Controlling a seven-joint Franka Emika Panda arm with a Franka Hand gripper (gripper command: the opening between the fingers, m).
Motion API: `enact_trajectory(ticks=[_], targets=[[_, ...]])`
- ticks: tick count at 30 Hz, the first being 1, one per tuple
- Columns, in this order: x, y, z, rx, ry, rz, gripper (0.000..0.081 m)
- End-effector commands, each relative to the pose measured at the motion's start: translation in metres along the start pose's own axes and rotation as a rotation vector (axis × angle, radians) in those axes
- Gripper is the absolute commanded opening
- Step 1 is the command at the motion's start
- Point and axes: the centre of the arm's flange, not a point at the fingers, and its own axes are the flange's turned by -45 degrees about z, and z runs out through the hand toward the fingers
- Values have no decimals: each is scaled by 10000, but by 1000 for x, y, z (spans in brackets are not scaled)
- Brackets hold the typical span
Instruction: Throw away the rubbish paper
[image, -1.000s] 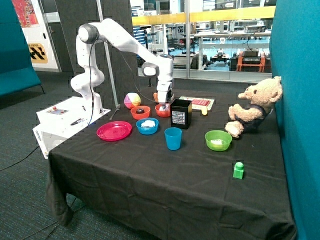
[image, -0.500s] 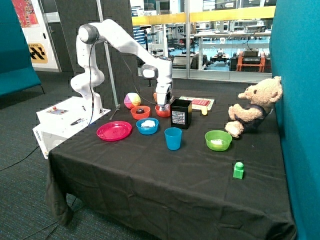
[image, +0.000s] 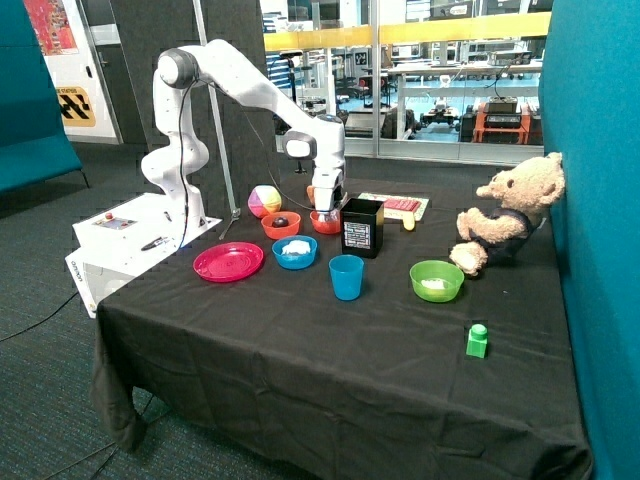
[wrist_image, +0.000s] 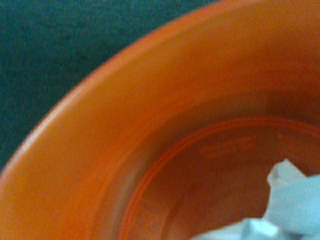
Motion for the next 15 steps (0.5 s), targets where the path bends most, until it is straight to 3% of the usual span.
enact_trajectory(ticks=[1, 15], targets=[[3, 1, 4, 24, -23, 27, 557], [4, -4, 9, 24, -22, -190, 557]])
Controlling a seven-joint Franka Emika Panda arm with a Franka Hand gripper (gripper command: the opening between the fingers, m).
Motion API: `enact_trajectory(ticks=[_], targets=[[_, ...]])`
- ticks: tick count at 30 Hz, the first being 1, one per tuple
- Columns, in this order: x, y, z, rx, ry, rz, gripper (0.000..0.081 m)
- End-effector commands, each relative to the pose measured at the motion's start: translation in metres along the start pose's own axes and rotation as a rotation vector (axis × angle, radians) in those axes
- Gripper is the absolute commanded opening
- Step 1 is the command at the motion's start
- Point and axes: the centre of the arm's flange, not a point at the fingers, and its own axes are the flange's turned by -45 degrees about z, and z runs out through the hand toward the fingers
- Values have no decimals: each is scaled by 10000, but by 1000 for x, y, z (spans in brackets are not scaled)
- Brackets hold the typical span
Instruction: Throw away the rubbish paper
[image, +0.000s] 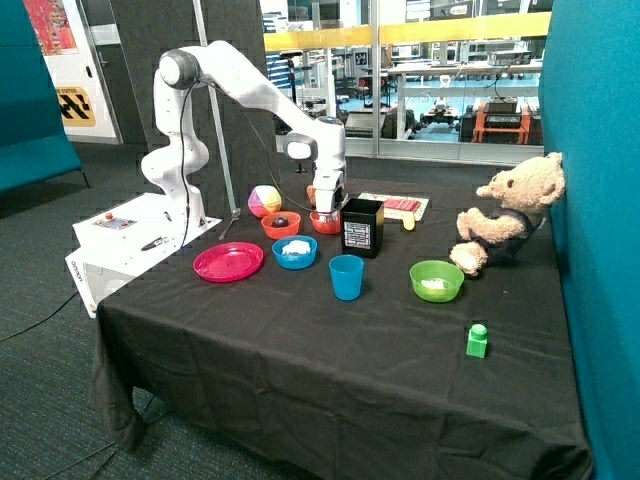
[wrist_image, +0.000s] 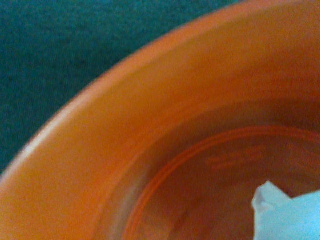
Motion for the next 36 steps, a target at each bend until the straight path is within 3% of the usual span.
enact_trajectory(ticks=[1, 4, 6, 8, 10, 36], targets=[[1, -4, 5, 8, -42, -145, 553], [-1, -6, 7, 8, -42, -161, 479], [-2, -7, 6, 8, -42, -138, 329], [-3, -7, 6, 7, -42, -23, 108], [-3, -7, 4, 7, -42, 65, 27], [-4, 1, -10, 7, -42, 79, 0]])
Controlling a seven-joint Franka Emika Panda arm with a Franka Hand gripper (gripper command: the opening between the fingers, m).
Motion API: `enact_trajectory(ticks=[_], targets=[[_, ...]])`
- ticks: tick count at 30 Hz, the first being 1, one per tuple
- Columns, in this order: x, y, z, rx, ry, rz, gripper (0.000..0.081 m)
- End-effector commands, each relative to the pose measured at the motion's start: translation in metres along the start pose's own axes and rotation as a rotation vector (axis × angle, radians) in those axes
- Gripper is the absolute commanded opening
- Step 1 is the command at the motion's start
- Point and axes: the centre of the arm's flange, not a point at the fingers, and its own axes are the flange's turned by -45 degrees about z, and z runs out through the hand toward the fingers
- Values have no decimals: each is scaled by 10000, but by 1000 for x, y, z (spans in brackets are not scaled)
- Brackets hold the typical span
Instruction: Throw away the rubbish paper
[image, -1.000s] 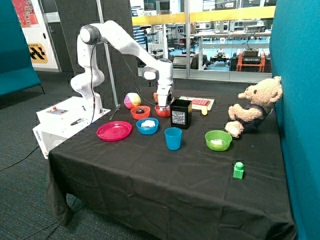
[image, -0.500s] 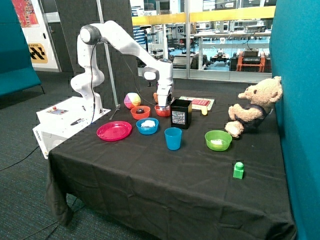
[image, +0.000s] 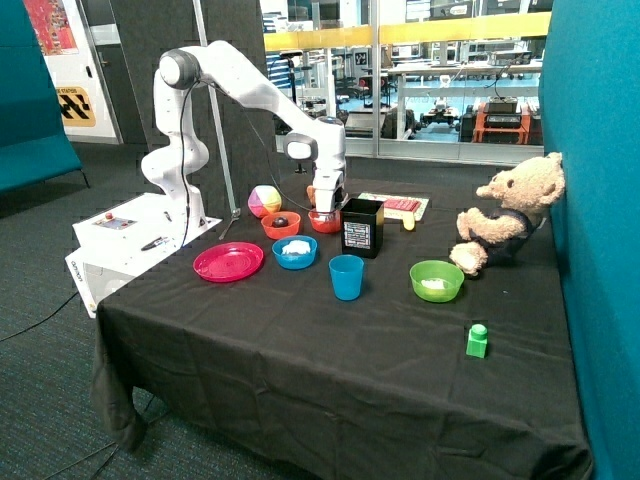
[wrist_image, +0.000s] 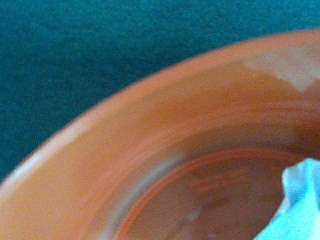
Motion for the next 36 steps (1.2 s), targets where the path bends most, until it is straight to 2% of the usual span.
enact_trajectory(ticks=[1, 4, 11, 12, 13, 16, 23, 34, 36], targets=[[-4, 2, -10, -8, -30, -58, 0], [-4, 2, -14, -8, -30, -135, 0], [-7, -2, -37, -8, -30, -230, 0], [-7, -3, -39, -7, -30, -491, 0], [-7, -4, -44, -8, -30, -360, 0], [-6, -10, -63, -7, -30, -725, 0], [-3, -19, -91, -7, -30, -1071, 0], [30, -10, -144, -8, -30, -57, 0], [37, -5, -161, -9, -30, 251, 0]])
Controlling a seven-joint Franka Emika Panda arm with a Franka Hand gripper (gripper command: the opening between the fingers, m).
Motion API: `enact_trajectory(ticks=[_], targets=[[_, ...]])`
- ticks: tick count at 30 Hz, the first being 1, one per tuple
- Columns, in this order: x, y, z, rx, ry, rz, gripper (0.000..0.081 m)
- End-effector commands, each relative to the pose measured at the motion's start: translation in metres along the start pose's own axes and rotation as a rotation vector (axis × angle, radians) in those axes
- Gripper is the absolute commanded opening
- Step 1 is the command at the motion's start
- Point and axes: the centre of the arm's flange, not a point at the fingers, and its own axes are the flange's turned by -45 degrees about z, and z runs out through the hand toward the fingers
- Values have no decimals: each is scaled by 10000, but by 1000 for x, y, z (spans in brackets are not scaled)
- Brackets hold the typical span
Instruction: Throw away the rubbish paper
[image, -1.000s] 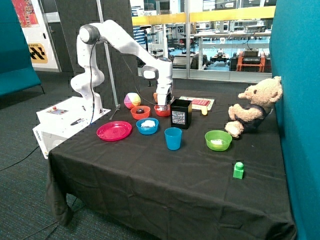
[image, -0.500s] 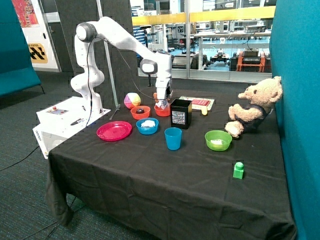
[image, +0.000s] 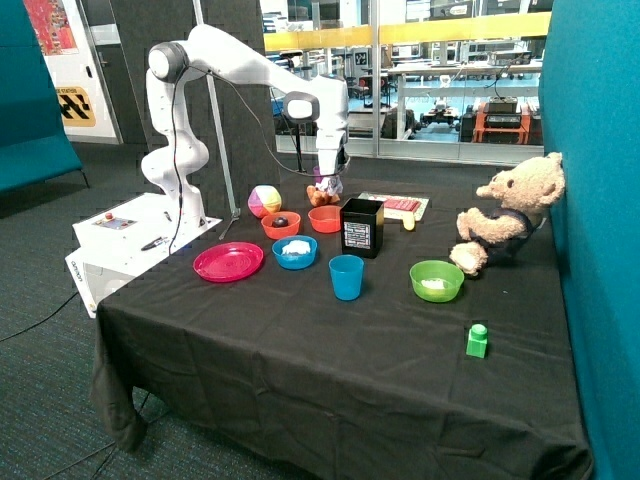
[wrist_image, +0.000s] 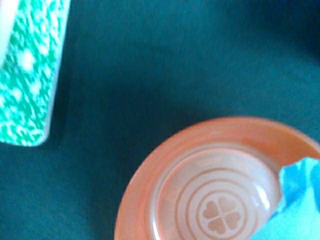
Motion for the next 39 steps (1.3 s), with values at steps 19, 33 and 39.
enact_trajectory(ticks=[19, 33, 39], targets=[[62, 64, -63, -38, -93, 1743, 0], [96, 118, -37, -41, -92, 2314, 0], [99, 126, -24, -40, -92, 2278, 0]])
